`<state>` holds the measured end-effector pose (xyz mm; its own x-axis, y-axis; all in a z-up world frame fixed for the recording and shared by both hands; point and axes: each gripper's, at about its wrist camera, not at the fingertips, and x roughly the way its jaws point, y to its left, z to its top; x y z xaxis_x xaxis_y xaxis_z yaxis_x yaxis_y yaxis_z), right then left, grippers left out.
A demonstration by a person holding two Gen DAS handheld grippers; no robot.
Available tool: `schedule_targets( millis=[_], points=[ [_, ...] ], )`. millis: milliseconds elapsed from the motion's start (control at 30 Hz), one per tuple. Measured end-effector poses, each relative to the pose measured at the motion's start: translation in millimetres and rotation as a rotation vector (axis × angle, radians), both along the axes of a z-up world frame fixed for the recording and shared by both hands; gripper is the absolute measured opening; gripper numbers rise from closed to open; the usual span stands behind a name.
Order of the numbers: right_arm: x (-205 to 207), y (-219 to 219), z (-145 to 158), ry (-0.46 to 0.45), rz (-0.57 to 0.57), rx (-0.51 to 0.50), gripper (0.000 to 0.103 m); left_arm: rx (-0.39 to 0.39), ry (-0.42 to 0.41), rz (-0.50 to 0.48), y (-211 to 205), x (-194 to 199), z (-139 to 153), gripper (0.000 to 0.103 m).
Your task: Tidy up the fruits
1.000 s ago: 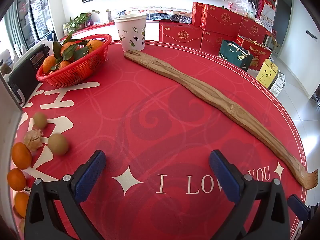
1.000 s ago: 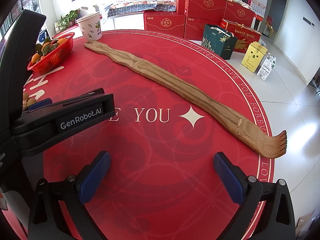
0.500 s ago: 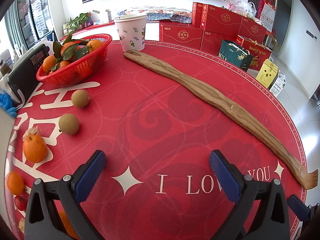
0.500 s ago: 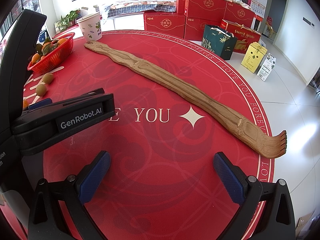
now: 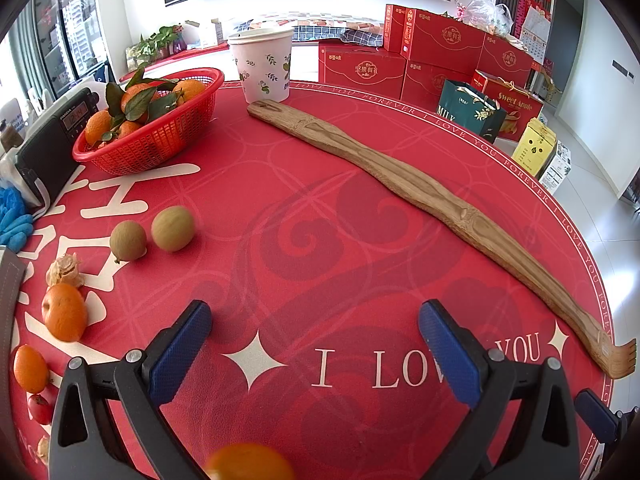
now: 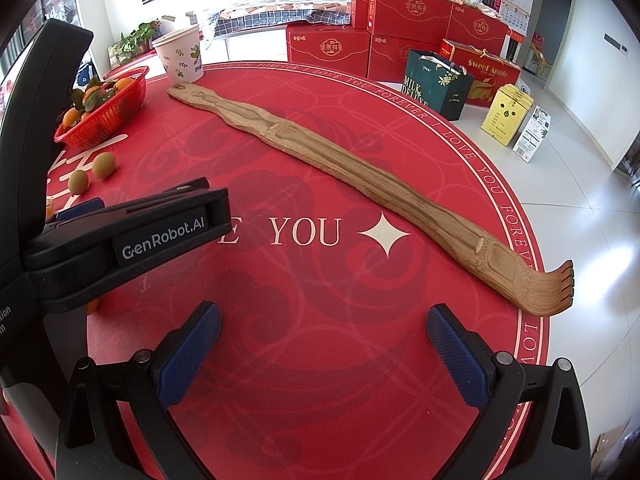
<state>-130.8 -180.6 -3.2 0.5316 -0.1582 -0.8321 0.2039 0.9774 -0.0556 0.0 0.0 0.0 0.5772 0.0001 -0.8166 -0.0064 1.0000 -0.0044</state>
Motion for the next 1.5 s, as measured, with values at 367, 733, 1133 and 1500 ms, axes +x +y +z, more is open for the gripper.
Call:
schedule_targets(
  millis=[367,733,1133,1500],
  points=[
    [-0.2,-0.1,-0.4,-0.005,0.008,-0.001,0.103,0.000,0.000,0.000,0.0,0.0,0.0,0.103],
    [1.7,1.2,-1.5,-0.001,0.006,0.001,0.103,0.000,0.000,0.000,0.0,0.0,0.0,0.103],
    [1.8,1.2,-1.5,-0.001,0.006,0.002,0.103,0.000,0.000,0.000,0.0,0.0,0.0,0.103],
    [0.9,0.1,-3.0,0.000,-0.002,0.005,0.103,0.000,0.000,-0.002,1.3,0.2,0.2,0.103]
  ],
)
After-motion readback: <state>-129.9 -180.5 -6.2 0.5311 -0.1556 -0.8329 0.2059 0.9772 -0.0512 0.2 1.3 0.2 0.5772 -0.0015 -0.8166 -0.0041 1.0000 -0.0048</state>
